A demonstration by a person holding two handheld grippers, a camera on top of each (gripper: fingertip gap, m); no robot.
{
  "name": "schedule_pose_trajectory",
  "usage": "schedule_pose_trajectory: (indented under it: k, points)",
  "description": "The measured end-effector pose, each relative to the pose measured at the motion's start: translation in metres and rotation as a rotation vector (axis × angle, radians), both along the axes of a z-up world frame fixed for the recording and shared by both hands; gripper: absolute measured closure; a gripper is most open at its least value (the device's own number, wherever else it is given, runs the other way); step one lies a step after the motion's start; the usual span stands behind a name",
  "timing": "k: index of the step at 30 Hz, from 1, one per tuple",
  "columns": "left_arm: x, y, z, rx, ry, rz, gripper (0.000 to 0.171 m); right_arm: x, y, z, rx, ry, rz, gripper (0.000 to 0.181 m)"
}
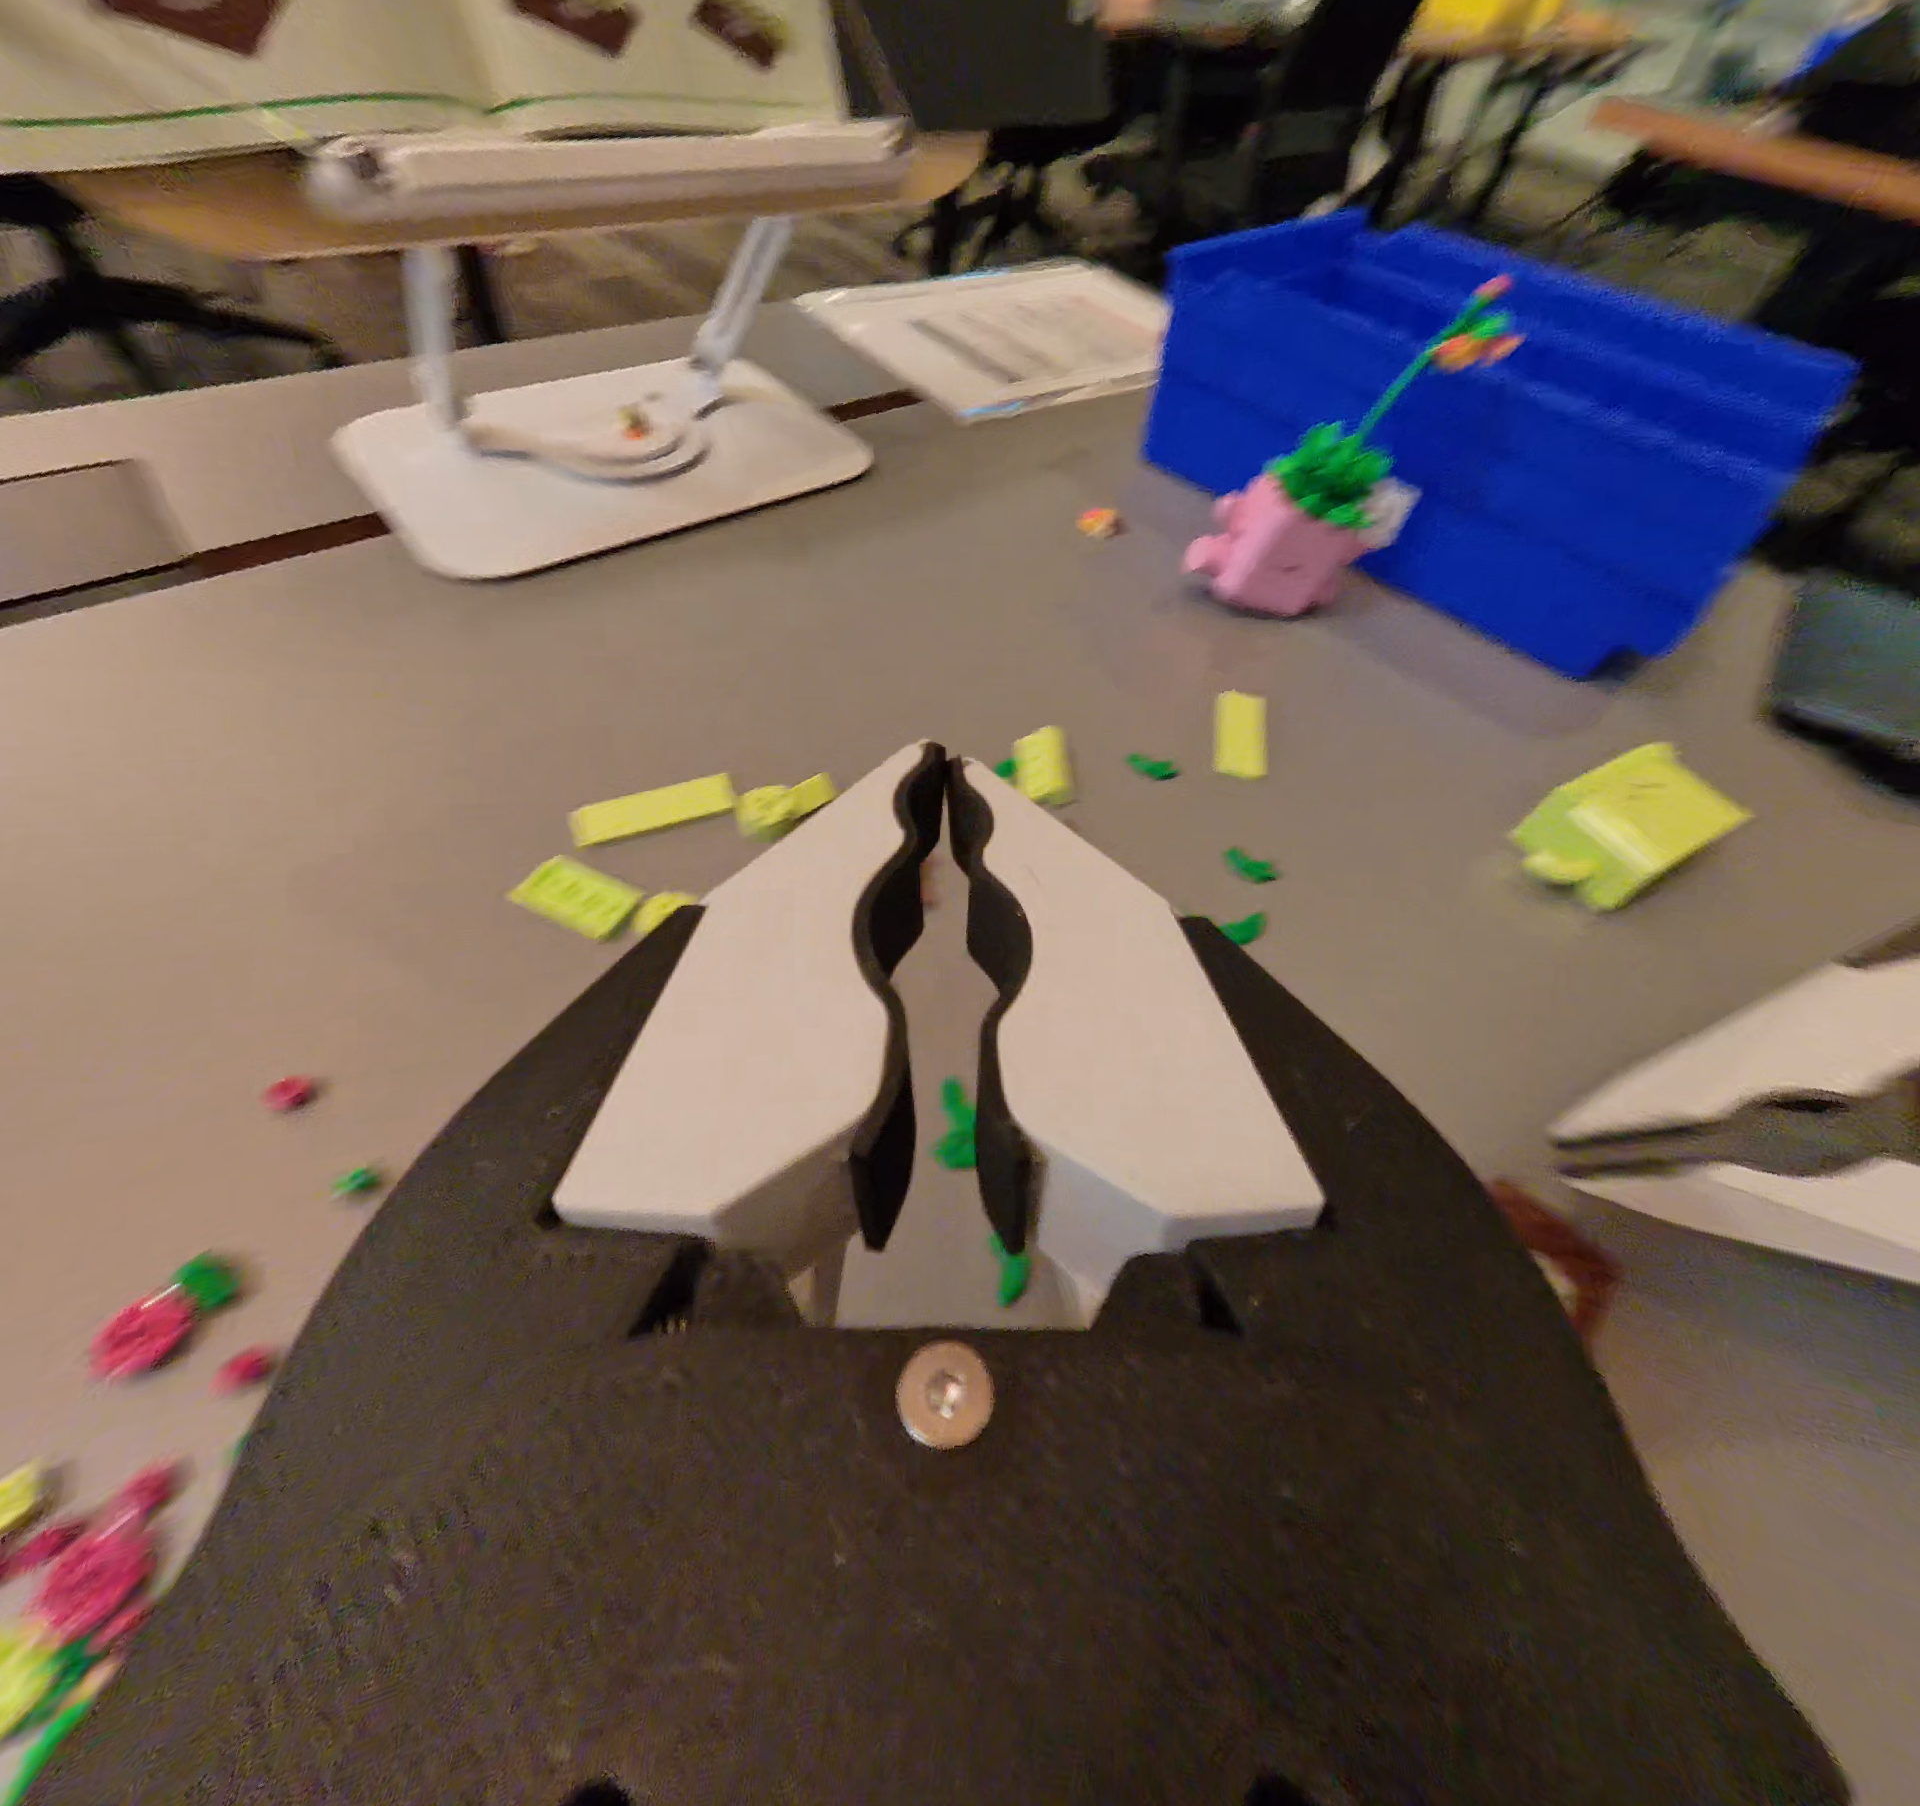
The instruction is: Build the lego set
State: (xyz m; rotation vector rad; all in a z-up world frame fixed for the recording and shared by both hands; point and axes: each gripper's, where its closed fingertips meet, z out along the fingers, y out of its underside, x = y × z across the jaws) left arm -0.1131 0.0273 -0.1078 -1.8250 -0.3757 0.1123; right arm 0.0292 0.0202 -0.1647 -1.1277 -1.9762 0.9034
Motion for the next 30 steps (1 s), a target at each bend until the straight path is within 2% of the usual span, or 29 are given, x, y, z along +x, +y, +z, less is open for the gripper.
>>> schedule_pose_trajectory:
  k: [2, 5, 7, 8, 10, 12, 15, 17, 20, 24, 26, 28, 30]
  points:
    - [0.020, 0.008, 0.015, 0.139, -0.089, -0.111, 0.171, -0.003, 0.016, 0.009, 0.031, 0.018, -0.077, 0.174]
    - [0.023, 0.001, 0.030, 0.339, -0.244, -0.145, 0.171, 0.001, 0.046, 0.018, 0.030, -0.006, -0.205, 0.167]
    - [0.030, -0.004, 0.021, 0.337, -0.307, -0.211, 0.171, 0.006, 0.066, 0.024, 0.002, -0.019, -0.289, 0.163]
    - [0.028, -0.008, 0.014, 0.293, -0.288, -0.218, 0.171, 0.009, 0.076, 0.027, -0.016, -0.020, -0.335, 0.162]
    - [0.007, -0.020, 0.016, 0.286, -0.221, -0.150, 0.171, 0.012, 0.088, 0.036, -0.093, -0.009, -0.414, 0.159]
    - [0.001, -0.033, 0.036, 0.354, -0.218, -0.209, 0.171, 0.011, 0.089, 0.048, -0.226, 0.028, -0.451, 0.156]
    - [-0.024, -0.059, 0.044, 0.446, -0.294, -0.195, 0.171, 0.000, 0.082, 0.062, -0.423, 0.062, -0.435, 0.149]
    - [-0.043, -0.075, 0.049, 0.551, -0.384, -0.151, 0.171, -0.015, 0.079, 0.062, -0.463, 0.036, -0.411, 0.144]
    - [-0.058, -0.092, 0.055, 0.659, -0.460, -0.137, 0.171, -0.048, 0.079, 0.059, -0.406, 0.008, -0.370, 0.143]
    - [-0.065, -0.092, 0.041, 0.569, -0.407, -0.082, 0.170, -0.100, 0.094, 0.043, -0.311, -0.069, -0.334, 0.144]
    - [-0.063, -0.090, 0.039, 0.530, -0.382, -0.080, 0.170, -0.119, 0.111, 0.025, -0.155, -0.136, -0.355, 0.149]
    - [-0.062, -0.087, 0.034, 0.497, -0.380, -0.073, 0.168, -0.132, 0.130, 0.007, 0.090, -0.184, -0.400, 0.158]
    - [-0.060, -0.084, 0.025, 0.440, -0.412, -0.082, 0.164, -0.146, 0.121, -0.004, 0.197, -0.218, -0.359, 0.158]
